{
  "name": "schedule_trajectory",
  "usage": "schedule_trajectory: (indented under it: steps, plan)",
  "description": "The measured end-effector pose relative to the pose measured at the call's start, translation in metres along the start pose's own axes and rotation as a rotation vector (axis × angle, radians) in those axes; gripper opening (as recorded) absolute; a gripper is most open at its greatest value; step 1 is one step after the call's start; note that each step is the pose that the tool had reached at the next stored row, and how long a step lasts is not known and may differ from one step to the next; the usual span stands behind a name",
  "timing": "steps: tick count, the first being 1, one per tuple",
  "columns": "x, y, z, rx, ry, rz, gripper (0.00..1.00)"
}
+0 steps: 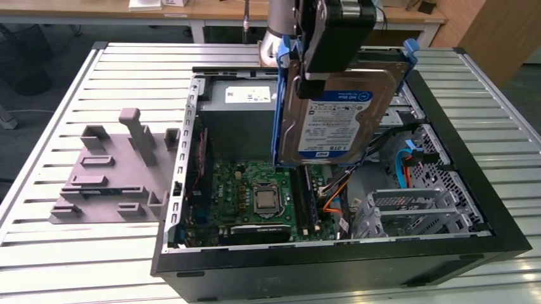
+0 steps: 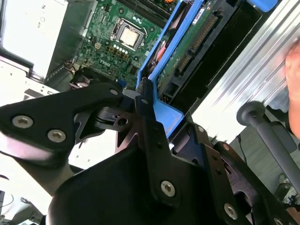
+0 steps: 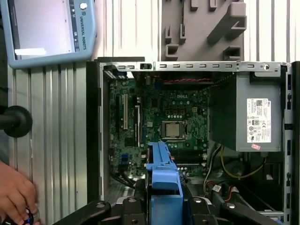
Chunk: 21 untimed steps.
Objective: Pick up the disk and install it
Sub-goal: 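Insert the disk into the insertion slot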
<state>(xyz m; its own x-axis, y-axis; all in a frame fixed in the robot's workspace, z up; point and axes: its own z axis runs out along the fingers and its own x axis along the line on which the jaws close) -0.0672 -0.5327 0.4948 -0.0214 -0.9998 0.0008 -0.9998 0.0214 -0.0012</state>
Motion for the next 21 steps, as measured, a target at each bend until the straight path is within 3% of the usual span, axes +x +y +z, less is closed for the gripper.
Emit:
schedule_trajectory:
  steps: [8,16,21]
  plan:
    - [0.0123,-0.0024,0.0048,0.0001,-0.0003,-0.009,0.36]
    - [0.0142,-0.0225,0.0089,0.0001,-0.0002,-0.01,0.36]
    - [0.018,-0.0275,0.0111,0.0001,-0.0003,-0.009,0.36]
